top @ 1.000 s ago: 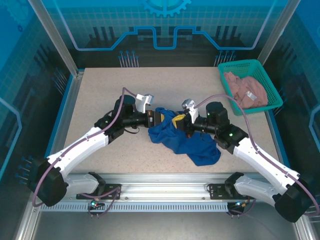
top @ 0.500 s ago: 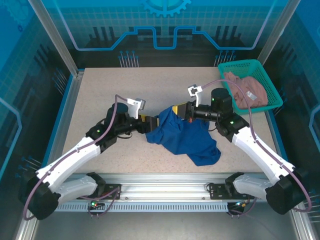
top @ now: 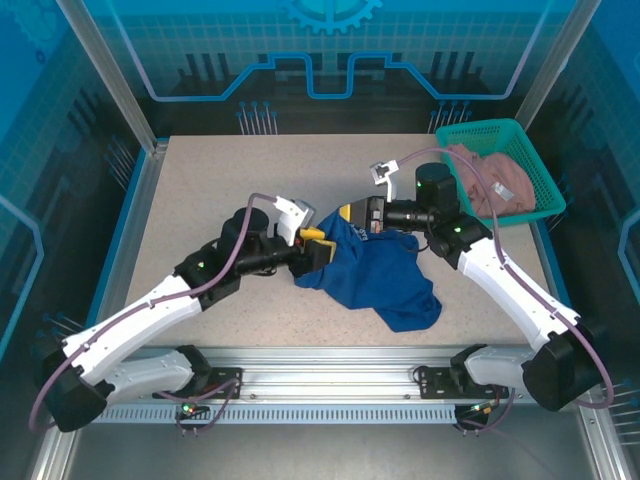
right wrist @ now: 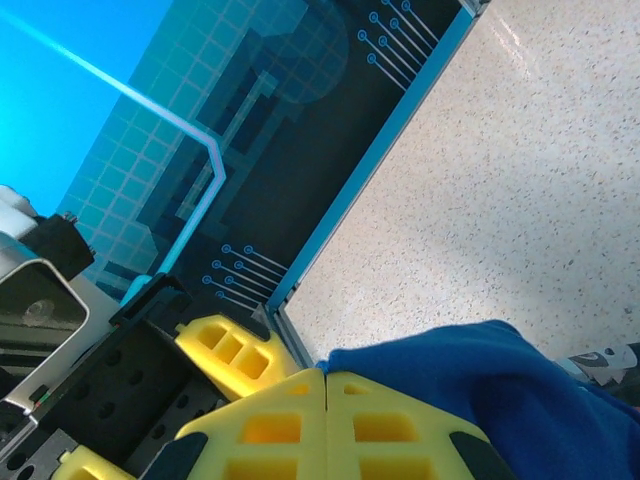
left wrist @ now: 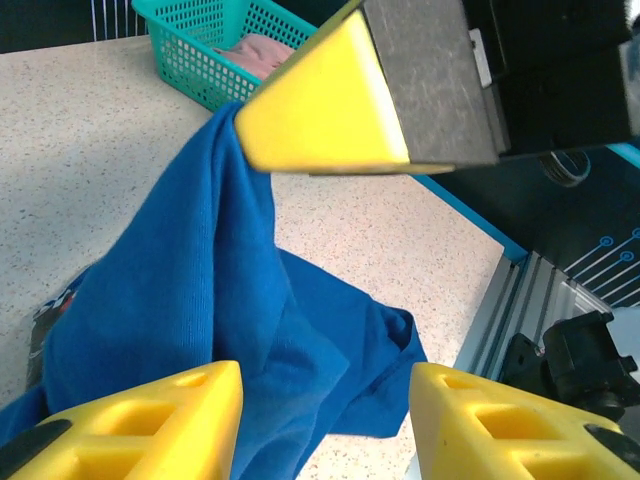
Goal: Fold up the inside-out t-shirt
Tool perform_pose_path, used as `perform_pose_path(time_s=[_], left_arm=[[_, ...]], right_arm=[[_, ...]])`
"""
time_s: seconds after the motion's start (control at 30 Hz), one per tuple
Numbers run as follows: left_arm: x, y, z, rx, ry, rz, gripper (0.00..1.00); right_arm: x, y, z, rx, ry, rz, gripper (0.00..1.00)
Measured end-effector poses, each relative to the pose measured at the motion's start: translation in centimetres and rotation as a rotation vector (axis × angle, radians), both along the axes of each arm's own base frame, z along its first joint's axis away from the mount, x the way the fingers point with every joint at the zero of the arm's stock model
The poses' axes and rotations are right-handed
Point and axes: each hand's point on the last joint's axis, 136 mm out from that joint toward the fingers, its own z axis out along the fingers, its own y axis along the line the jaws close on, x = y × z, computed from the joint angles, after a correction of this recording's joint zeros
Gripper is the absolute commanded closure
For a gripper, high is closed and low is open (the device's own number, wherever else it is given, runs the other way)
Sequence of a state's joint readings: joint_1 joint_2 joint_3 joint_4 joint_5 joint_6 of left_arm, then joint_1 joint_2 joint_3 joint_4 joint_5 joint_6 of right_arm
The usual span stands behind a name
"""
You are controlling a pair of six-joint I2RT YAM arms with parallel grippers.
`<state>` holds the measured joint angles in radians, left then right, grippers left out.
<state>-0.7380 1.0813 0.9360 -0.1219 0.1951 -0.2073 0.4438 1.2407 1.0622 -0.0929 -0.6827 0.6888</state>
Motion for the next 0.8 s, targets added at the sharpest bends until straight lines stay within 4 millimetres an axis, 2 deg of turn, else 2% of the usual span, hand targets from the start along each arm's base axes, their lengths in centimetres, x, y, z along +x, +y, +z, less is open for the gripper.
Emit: perform_pose_path(time_s=[0.23,0.43,0.6,0.63,0.67,0.73,0.8], left_arm=[[2.4,-1.3,-1.5,0.052,0.037,0.041,0.53],[3.7,-1.9,-2.6,0.066,0.066,0.066,0.84],[4.0,-2.3,-2.3,0.030,0.080,0.068,1.00],[4.0,-2.4,-2.0,0.008,0.091,0.067,1.00],[4.0,-2.5,-1.7,-0.011,0.099,0.062,1.00],[4.1,-2.3,-1.0,-0.066,0.121,0.051,1.00],[4.2,-1.7,-0.5,-0.127,0.145,0.045,1.00]], right_arm=[[0.0,0.1,0.1,0.013,0.019,0.000,1.00],[0.0,0.1,0.2,0.015,0.020,0.000,1.00],[0.0,-0.1,-0.1,-0.002,0.010,-0.006,1.00],[0.0,-0.3,-0.3,-0.017,0.005,-0.015,0.97],[0.0,-0.5,-0.6,-0.036,0.000,-0.026,0.90],[0.0,-1.2,-1.2,-0.087,-0.025,-0.049,0.70],[-0.2,-2.2,-1.5,-0.139,-0.064,-0.078,0.62]])
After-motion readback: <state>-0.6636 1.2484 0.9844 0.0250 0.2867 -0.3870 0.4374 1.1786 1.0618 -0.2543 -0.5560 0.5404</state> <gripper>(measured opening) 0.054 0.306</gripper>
